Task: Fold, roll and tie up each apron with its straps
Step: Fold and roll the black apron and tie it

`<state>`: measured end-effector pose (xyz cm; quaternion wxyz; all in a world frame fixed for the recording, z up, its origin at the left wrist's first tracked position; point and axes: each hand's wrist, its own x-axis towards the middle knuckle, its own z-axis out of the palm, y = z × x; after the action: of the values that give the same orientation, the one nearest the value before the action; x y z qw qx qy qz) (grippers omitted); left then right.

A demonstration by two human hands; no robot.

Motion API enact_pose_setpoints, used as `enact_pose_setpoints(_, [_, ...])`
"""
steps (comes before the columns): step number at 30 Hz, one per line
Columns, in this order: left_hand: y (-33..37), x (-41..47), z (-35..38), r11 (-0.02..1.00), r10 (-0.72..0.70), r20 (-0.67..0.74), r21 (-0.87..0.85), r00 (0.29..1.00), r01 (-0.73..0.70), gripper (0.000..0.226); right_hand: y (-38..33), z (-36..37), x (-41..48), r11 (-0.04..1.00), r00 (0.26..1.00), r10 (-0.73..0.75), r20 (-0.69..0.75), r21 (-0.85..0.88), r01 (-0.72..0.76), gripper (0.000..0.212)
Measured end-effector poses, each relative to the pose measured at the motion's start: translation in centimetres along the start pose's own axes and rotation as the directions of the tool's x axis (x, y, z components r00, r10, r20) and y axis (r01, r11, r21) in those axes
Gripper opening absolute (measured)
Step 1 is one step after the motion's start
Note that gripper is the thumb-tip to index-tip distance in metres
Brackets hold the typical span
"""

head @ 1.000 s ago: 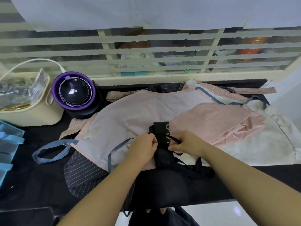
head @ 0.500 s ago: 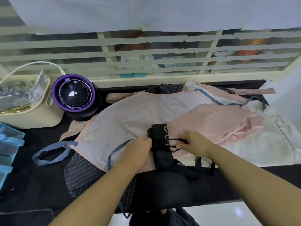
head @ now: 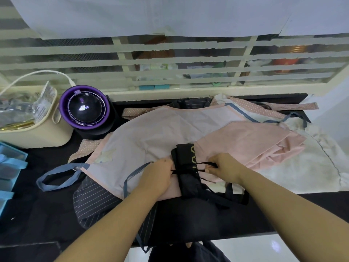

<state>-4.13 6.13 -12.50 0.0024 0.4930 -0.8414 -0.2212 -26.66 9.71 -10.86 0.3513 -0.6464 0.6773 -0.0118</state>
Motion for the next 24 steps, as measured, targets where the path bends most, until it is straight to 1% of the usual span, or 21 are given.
enact_pose_setpoints(3, [-0.2,0.1,0.1,0.991,0.035,0.009,0.127,0.999,-0.036,0.018,0.0,0.0,-0.2,0.997,1.000,0.017,0.003,0.079,-0.017,0.024])
enact_pose_setpoints(5, [-0.5,0.1,0.0,0.990,0.022,-0.017,0.137,1.000,-0.020,0.016,0.3,-0.2,-0.5,0.935,0.995,0.099,-0.030,0.344,-0.083,0.025])
enact_pose_setpoints(6, [-0.6,0.1,-0.1,0.991,0.025,-0.030,0.132,0.999,-0.021,0.014,0.6,-0.7,-0.8,0.828,0.984,0.170,-0.056,0.549,-0.112,0.023])
enact_pose_setpoints(7, [-0.6,0.1,-0.3,0.991,0.030,-0.039,0.129,0.999,-0.025,0.012,0.6,-1.3,-1.0,0.651,0.968,0.243,-0.064,0.750,-0.114,0.019])
enact_pose_setpoints(8, [-0.5,-0.1,-0.5,0.992,0.041,-0.057,0.126,0.998,-0.033,0.012,0.7,-2.1,-1.3,0.434,0.949,0.310,-0.057,0.897,-0.088,0.018])
enact_pose_setpoints(9, [-0.2,-0.1,-0.6,0.993,0.055,-0.082,0.108,0.995,-0.046,0.012,1.0,-2.9,-1.6,0.245,0.931,0.362,-0.052,0.969,-0.041,0.018])
enact_pose_setpoints(10, [0.0,-0.2,-0.7,0.995,0.065,-0.112,0.081,0.992,-0.056,0.015,1.3,-3.4,-1.7,0.148,0.913,0.404,-0.063,0.989,0.002,0.021])
enact_pose_setpoints(11, [0.4,-0.3,-0.8,0.996,0.073,-0.133,0.055,0.988,-0.066,0.024,1.8,-3.8,-1.8,0.159,0.894,0.441,-0.082,0.987,0.012,0.029])
enact_pose_setpoints(12, [0.9,-0.4,-0.9,0.995,0.093,-0.143,0.043,0.985,-0.088,0.036,2.4,-4.0,-2.0,0.278,0.869,0.479,-0.121,0.960,-0.019,0.041])
enact_pose_setpoints(13, [1.3,-0.5,-0.9,0.989,0.145,-0.148,0.055,0.978,-0.138,0.046,2.8,-4.0,-2.2,0.452,0.840,0.514,-0.177,0.888,-0.089,0.052])
enact_pose_setpoints(14, [1.8,-0.4,-1.0,0.970,0.237,-0.154,0.088,0.959,-0.226,0.053,3.2,-3.9,-2.7,0.611,0.811,0.525,-0.257,0.777,-0.149,0.055])
enact_pose_setpoints(15, [2.3,-0.3,-1.0,0.933,0.351,-0.140,0.129,0.926,-0.335,0.056,3.5,-3.8,-3.3,0.742,0.797,0.491,-0.352,0.649,-0.170,0.050])
enact_pose_setpoints(16, [2.7,-0.2,-1.1,0.884,0.450,-0.067,0.175,0.890,-0.434,0.059,3.5,-3.7,-4.1,0.844,0.823,0.395,-0.409,0.515,-0.150,0.039])
enact_pose_setpoints(17, [3.1,-0.2,-0.9,0.832,0.513,0.051,0.213,0.857,-0.511,0.061,3.5,-3.5,-5.0,0.909,0.887,0.276,-0.371,0.400,-0.116,0.035])
enact_pose_setpoints(18, [3.4,-0.2,-0.8,0.801,0.520,0.187,0.232,0.833,-0.552,0.064,3.3,-3.1,-5.8,0.953,0.959,0.149,-0.242,0.293,-0.075,0.040])
enact_pose_setpoints(19, [3.5,-0.2,-0.6,0.797,0.467,0.322,0.250,0.823,-0.550,0.069,3.1,-2.6,-6.5,0.983,0.997,0.054,-0.047,0.180,-0.045,0.046])
enact_pose_setpoints(20, [3.7,-0.3,-0.5,0.786,0.401,0.423,0.296,0.813,-0.542,0.075,3.1,-2.0,-7.0,0.999,0.990,0.017,0.141,0.025,-0.021,0.047])
enact_pose_setpoints(21, [3.8,-0.2,-0.4,0.769,0.356,0.476,0.339,0.804,-0.541,0.080,3.1,-1.4,-7.3,0.985,0.963,0.046,0.265,-0.173,0.001,0.045])
enact_pose_setpoints(22, [4.0,-0.2,-0.3,0.757,0.336,0.493,0.366,0.802,-0.542,0.083,3.1,-0.9,-7.5,0.922,0.946,0.125,0.300,-0.388,0.001,0.043])
enact_pose_setpoints(23, [4.1,-0.2,-0.1,0.750,0.334,0.489,0.380,0.805,-0.542,0.082,3.5,-0.4,-7.6,0.839,0.950,0.171,0.260,-0.543,-0.002,0.040])
enact_pose_setpoints(24, [4.2,-0.2,0.1,0.747,0.345,0.465,0.390,0.815,-0.538,0.078,3.7,-0.2,-7.7,0.779,0.964,0.173,0.201,-0.627,-0.009,0.036])
